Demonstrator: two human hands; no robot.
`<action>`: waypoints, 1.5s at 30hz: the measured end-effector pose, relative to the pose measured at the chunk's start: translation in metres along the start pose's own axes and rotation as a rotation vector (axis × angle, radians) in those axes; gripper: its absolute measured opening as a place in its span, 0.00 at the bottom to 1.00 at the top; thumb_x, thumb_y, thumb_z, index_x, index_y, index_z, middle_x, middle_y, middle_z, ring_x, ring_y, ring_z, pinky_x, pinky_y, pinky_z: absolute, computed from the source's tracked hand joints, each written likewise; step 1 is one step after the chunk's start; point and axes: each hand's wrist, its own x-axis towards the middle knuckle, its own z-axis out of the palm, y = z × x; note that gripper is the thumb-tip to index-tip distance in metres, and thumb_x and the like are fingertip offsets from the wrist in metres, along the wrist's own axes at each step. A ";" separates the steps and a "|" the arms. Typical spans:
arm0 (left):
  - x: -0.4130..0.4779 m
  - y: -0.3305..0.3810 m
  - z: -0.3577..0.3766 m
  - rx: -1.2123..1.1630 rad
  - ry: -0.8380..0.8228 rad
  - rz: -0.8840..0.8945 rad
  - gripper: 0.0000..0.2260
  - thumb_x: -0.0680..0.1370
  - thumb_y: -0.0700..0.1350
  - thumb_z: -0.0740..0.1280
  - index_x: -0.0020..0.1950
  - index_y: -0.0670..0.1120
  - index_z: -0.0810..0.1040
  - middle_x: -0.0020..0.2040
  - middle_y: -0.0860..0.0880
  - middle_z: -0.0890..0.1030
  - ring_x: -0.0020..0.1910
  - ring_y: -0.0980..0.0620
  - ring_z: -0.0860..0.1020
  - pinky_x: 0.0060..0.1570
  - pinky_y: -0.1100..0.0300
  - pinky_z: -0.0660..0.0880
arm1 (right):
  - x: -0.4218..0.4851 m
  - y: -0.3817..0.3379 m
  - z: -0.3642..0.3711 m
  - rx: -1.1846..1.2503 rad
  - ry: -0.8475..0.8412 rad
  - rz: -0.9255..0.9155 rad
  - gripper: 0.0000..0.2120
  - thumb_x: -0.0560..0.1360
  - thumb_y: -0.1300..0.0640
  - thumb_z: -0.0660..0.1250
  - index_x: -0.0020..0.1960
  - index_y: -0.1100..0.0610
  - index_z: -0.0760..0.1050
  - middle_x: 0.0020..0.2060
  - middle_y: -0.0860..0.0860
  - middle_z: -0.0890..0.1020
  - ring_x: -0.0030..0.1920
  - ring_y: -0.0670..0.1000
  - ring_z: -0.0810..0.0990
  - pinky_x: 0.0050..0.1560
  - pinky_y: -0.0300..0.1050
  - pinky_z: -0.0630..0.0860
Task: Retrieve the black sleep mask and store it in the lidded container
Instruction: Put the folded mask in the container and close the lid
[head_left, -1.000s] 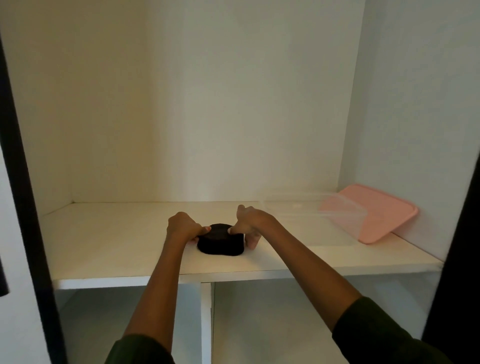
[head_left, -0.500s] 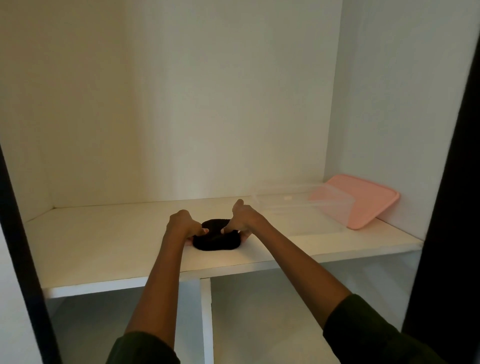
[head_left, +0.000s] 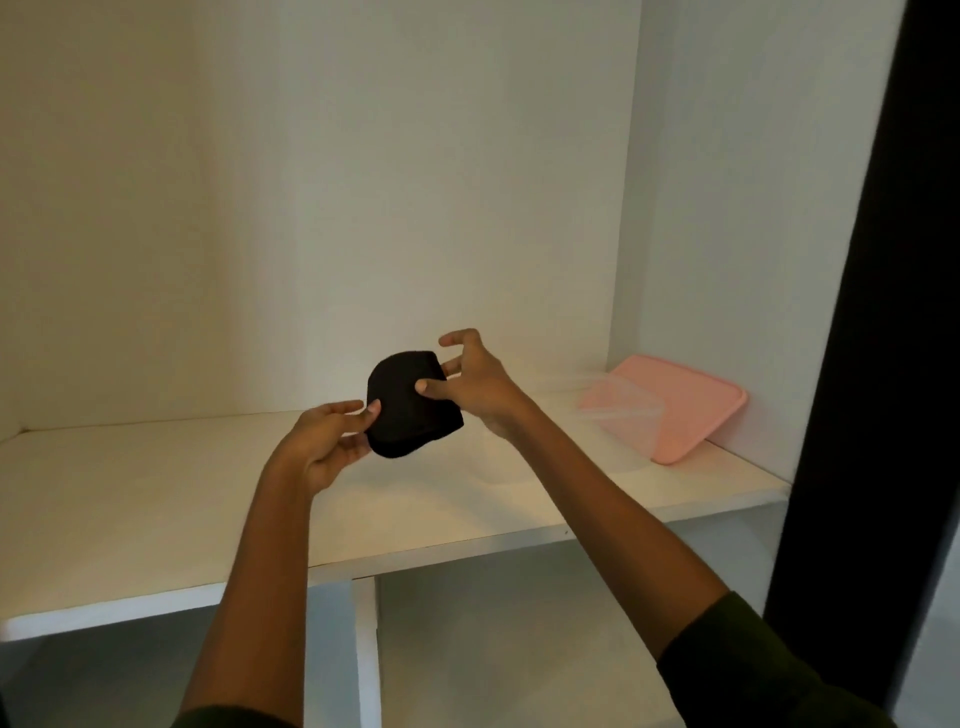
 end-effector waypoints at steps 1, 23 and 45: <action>0.001 0.004 0.008 -0.020 -0.014 0.024 0.25 0.73 0.38 0.70 0.68 0.35 0.68 0.63 0.38 0.76 0.50 0.46 0.79 0.49 0.55 0.77 | 0.003 -0.001 -0.011 0.001 0.012 -0.002 0.30 0.70 0.60 0.73 0.67 0.56 0.62 0.49 0.54 0.77 0.53 0.55 0.78 0.56 0.51 0.77; 0.068 0.002 0.199 1.163 -0.276 -0.275 0.18 0.74 0.31 0.66 0.65 0.32 0.73 0.58 0.38 0.78 0.45 0.47 0.79 0.49 0.57 0.78 | 0.065 0.085 -0.154 -0.612 -0.405 0.398 0.12 0.75 0.67 0.66 0.57 0.62 0.78 0.54 0.58 0.77 0.47 0.52 0.76 0.48 0.41 0.77; 0.092 -0.026 0.209 1.572 -0.378 -0.377 0.21 0.76 0.44 0.68 0.68 0.41 0.71 0.64 0.40 0.76 0.59 0.43 0.79 0.61 0.52 0.75 | 0.080 0.104 -0.142 -1.023 -0.676 0.411 0.24 0.75 0.61 0.67 0.70 0.57 0.69 0.65 0.58 0.73 0.51 0.54 0.77 0.50 0.46 0.78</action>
